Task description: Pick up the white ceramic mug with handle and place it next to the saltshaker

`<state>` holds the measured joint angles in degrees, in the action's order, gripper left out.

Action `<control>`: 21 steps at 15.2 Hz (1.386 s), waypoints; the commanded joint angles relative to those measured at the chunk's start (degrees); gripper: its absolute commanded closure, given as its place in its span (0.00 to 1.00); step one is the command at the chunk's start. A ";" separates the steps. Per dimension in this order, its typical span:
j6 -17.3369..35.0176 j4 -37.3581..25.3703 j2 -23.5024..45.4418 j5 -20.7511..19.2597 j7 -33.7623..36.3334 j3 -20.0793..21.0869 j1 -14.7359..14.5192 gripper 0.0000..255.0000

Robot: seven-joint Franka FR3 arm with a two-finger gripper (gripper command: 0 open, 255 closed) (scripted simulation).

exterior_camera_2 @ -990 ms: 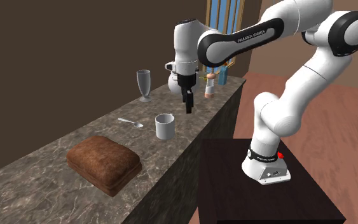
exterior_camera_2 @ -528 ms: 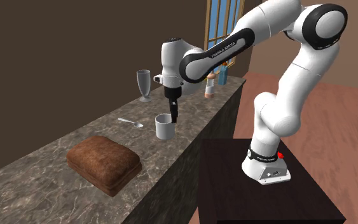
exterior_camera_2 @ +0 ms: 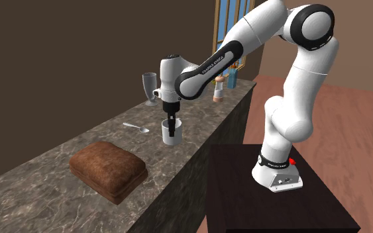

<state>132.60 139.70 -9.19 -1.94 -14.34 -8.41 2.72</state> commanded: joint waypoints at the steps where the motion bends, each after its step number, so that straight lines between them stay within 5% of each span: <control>1: 1.72 0.68 1.00 0.16 -0.14 -0.08 -0.01 0.00; 11: 3.86 1.39 2.44 0.39 -0.32 -0.15 -0.05 0.00; 12: 3.86 1.39 2.44 0.39 -0.32 -0.15 -0.05 1.00; 21: 3.87 1.39 2.44 0.39 -0.32 -0.15 -0.04 1.00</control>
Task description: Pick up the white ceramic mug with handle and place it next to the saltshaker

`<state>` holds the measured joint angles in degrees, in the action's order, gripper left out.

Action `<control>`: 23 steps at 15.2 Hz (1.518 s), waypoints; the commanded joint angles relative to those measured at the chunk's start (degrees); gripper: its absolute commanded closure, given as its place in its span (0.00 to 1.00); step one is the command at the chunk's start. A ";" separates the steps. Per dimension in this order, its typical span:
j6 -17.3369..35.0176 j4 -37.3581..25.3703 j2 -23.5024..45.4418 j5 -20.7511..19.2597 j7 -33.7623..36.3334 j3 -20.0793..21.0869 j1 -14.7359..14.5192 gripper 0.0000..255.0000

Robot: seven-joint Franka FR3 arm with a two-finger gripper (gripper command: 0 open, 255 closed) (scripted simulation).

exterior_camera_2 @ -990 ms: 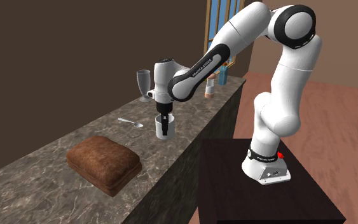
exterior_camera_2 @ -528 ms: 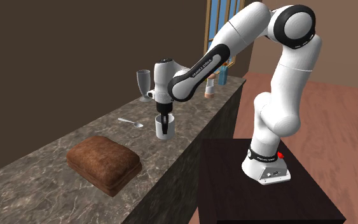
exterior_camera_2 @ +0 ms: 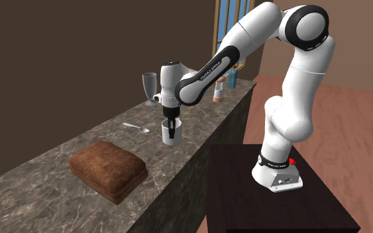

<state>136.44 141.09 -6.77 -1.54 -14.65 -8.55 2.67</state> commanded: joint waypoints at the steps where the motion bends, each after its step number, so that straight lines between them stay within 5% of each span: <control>1: -0.81 -0.30 -0.53 -0.10 0.06 0.01 0.02 1.00; 23: -18.83 -10.05 -8.85 -0.95 0.81 0.68 0.10 1.00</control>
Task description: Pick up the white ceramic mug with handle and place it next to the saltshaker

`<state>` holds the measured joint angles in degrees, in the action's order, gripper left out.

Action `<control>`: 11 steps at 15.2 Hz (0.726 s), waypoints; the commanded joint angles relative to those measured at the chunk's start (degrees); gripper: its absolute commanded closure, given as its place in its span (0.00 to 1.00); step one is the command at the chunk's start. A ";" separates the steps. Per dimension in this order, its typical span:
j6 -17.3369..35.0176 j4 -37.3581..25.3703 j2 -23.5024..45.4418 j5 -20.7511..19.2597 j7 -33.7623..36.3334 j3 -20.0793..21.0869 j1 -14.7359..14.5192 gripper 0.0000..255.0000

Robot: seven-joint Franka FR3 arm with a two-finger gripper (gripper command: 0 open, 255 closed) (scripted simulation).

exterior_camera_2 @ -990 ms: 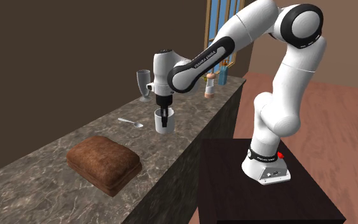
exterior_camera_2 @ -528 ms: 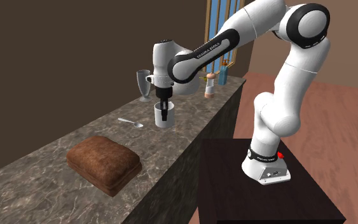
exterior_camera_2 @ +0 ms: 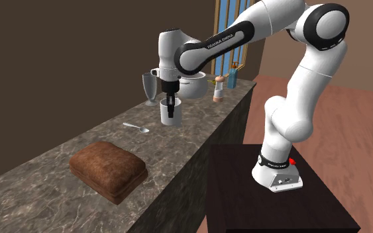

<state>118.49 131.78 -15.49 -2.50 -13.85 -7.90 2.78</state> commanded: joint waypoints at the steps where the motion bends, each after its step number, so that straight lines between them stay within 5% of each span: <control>1: -1.66 -1.32 -0.34 0.00 0.02 0.06 -0.02 1.00; 11: -9.51 -7.72 -1.79 0.01 0.07 0.32 -0.08 1.00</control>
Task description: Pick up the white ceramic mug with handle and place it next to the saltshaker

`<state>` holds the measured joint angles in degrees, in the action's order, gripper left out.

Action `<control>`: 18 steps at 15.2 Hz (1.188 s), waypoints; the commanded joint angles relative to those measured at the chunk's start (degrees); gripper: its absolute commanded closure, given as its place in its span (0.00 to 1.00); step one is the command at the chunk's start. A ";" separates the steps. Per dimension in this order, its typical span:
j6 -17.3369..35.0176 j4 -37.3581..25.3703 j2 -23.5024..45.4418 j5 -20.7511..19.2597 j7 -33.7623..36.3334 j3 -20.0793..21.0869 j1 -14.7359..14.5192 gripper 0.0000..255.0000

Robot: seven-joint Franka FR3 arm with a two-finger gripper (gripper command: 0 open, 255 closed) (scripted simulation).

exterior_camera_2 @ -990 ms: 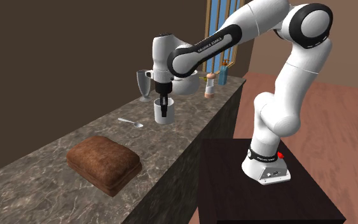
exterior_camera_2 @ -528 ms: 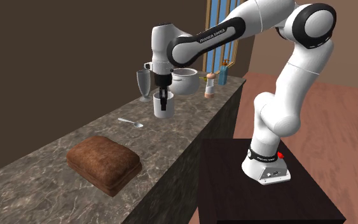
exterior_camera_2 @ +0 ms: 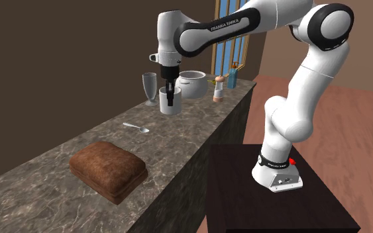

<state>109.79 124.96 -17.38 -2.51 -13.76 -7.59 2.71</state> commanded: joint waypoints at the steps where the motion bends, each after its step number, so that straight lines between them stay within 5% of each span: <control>1: -1.58 -1.60 0.03 0.03 -0.02 0.04 -0.02 1.00; 15: -12.37 -12.69 0.33 0.23 -0.13 0.28 -0.17 1.00; 18: -12.93 -11.21 -1.80 -0.42 -2.37 -1.18 0.81 1.00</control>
<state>97.08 113.10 -18.27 -2.66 -15.22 -8.18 3.13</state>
